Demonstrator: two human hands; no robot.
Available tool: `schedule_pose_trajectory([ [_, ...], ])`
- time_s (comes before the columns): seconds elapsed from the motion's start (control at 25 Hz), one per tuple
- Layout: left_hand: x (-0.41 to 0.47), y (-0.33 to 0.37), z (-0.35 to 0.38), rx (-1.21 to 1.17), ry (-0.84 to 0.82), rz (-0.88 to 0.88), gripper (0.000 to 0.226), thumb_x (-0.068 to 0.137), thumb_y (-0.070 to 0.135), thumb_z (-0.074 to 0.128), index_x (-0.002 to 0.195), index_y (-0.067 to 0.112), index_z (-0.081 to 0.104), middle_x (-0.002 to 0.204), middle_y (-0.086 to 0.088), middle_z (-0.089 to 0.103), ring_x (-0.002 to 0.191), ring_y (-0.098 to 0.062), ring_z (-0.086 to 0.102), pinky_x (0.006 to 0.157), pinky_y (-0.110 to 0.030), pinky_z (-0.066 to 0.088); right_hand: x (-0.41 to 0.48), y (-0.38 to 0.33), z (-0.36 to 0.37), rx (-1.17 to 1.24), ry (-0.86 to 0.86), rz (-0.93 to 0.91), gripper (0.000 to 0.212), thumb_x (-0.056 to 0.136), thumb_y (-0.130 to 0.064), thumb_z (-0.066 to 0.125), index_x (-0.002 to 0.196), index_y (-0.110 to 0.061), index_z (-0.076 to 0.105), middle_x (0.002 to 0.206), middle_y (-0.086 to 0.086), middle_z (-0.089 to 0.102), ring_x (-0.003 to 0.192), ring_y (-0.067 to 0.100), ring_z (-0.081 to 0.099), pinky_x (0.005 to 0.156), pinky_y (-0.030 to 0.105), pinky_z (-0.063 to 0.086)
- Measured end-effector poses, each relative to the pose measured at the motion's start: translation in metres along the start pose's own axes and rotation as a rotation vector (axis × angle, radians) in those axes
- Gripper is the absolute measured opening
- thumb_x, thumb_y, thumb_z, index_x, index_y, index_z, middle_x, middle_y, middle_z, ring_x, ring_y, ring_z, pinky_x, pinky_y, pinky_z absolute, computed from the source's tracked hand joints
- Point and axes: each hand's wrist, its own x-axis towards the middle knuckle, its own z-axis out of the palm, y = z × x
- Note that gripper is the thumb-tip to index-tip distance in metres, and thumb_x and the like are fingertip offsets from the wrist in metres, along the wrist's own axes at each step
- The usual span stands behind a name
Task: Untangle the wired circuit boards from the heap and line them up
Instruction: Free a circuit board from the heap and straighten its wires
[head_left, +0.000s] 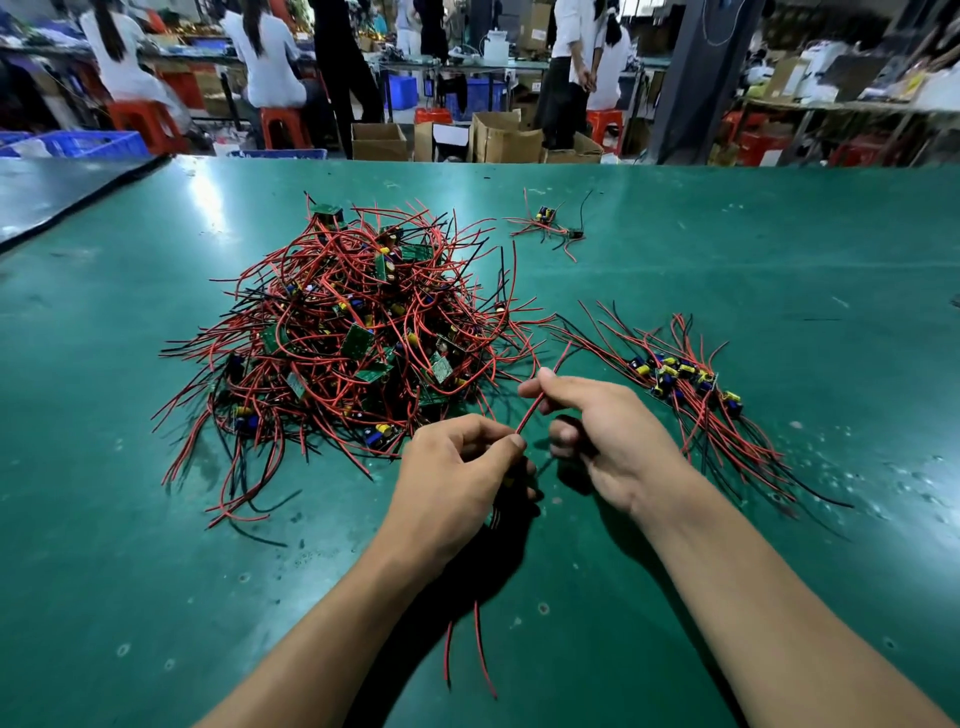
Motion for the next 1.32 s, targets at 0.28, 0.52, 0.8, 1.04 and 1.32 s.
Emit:
schedule_pose_trajectory([
  [0.28,-0.002,0.003,-0.003,0.006,-0.030,0.015,0.012,0.091,0.006,0.065,0.081,0.003,0.071,0.073,-0.012,0.075,0.063,-0.024,0.070,0.056,-0.025,0.054,0.005,-0.005,-0.005,0.387,-0.152,0.198,0.036,0.098,-0.023,0.054,0.075,-0.004,0.076,0.065,0.000,0.053,0.039,0.007,0.030,0.037,0.018,0.024],
  [0.52,-0.003,0.005,-0.004,0.043,-0.056,0.030,0.012,0.090,0.007,0.066,0.081,0.004,0.072,0.070,-0.008,0.075,0.060,-0.014,0.066,0.052,-0.018,0.049,0.011,-0.005,-0.012,0.528,-0.173,0.182,0.037,0.095,-0.025,0.055,0.071,-0.005,0.075,0.070,0.000,0.056,0.040,0.007,0.031,0.040,0.018,0.026],
  [0.8,-0.004,0.004,-0.005,0.020,-0.089,0.012,0.011,0.088,0.003,0.065,0.080,0.000,0.071,0.071,-0.012,0.074,0.063,-0.021,0.065,0.059,-0.024,0.051,0.017,-0.001,-0.018,0.606,-0.077,0.115,0.032,0.094,-0.025,0.059,0.070,-0.008,0.072,0.070,-0.002,0.050,0.038,0.004,0.031,0.040,0.016,0.026],
  [1.04,-0.004,0.003,-0.006,0.028,-0.083,0.024,0.010,0.087,0.001,0.065,0.078,-0.001,0.070,0.068,-0.011,0.073,0.059,-0.016,0.064,0.059,-0.021,0.051,0.017,0.006,-0.018,0.270,0.004,-0.044,0.032,0.092,-0.030,0.066,0.065,-0.015,0.071,0.060,-0.004,0.054,0.041,0.007,0.036,0.042,0.018,0.032],
  [1.32,-0.002,0.004,-0.008,0.004,-0.133,-0.013,0.011,0.087,0.003,0.066,0.077,0.002,0.070,0.068,-0.012,0.073,0.061,-0.021,0.063,0.063,-0.029,0.048,0.024,0.013,-0.027,-0.383,0.312,-0.479,0.019,0.090,-0.033,0.073,0.082,-0.017,0.078,0.045,-0.017,0.050,0.042,0.001,0.040,0.048,0.015,0.034],
])
